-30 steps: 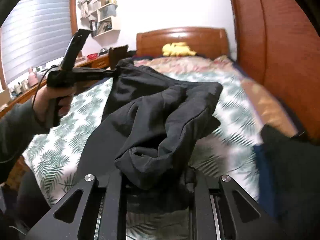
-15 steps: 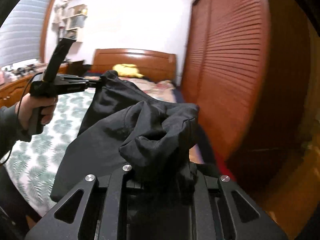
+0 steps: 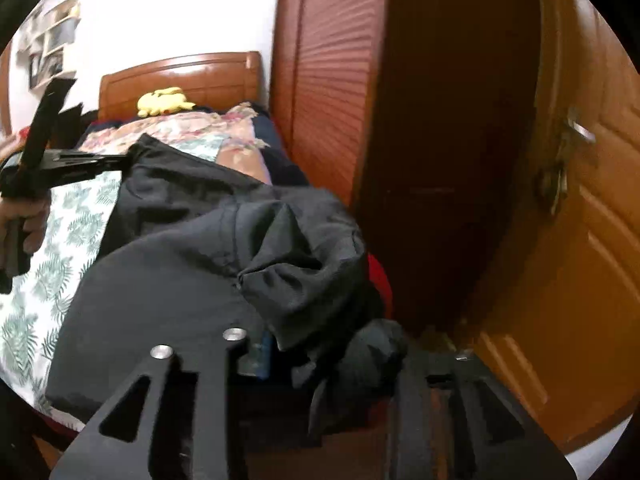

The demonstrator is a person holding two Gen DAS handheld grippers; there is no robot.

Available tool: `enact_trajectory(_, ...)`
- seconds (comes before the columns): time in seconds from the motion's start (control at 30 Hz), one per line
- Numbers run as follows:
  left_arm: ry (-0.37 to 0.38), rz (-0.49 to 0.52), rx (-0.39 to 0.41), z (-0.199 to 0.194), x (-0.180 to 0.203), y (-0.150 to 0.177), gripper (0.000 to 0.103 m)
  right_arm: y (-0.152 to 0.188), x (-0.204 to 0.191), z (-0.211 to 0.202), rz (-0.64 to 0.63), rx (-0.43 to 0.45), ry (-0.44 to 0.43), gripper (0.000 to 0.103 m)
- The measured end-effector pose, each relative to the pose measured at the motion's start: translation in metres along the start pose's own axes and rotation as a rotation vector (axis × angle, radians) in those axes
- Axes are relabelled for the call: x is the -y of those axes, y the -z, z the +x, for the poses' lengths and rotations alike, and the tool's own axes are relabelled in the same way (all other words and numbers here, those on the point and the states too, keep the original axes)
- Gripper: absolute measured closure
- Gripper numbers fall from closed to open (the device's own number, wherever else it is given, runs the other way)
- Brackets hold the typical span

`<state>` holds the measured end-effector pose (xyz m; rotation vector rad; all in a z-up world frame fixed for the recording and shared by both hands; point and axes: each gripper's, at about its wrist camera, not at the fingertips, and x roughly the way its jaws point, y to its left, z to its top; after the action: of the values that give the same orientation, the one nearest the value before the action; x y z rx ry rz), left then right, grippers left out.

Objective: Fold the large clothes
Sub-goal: 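Carry the jacket bundle with both tools and place it on the clothes stack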

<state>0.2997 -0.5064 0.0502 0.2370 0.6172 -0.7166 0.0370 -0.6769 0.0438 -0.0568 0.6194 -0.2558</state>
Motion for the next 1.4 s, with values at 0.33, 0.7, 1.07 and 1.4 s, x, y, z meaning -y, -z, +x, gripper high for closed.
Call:
enact_trajectory(0.33,0.041,0.066,0.043,-0.05,-0.005,0.021,0.097,-0.024,0.018,-0.035,0.056,0.089,0.09,0.02)
enact_trajectory(0.7,0.113,0.047,0.123,-0.112,-0.015,0.069,0.069,-0.028,-0.038,0.012,0.033,0.028,-0.08,0.02)
enact_trajectory(1.07,0.159,0.046,0.171,-0.159,-0.019,0.103,0.059,0.022,-0.011,0.056,0.171,-0.071,0.014,0.019)
enact_trajectory(1.4,0.088,0.067,0.226,-0.203,-0.033,0.132,0.055,0.002,-0.054,0.011,0.121,0.048,0.154,0.014)
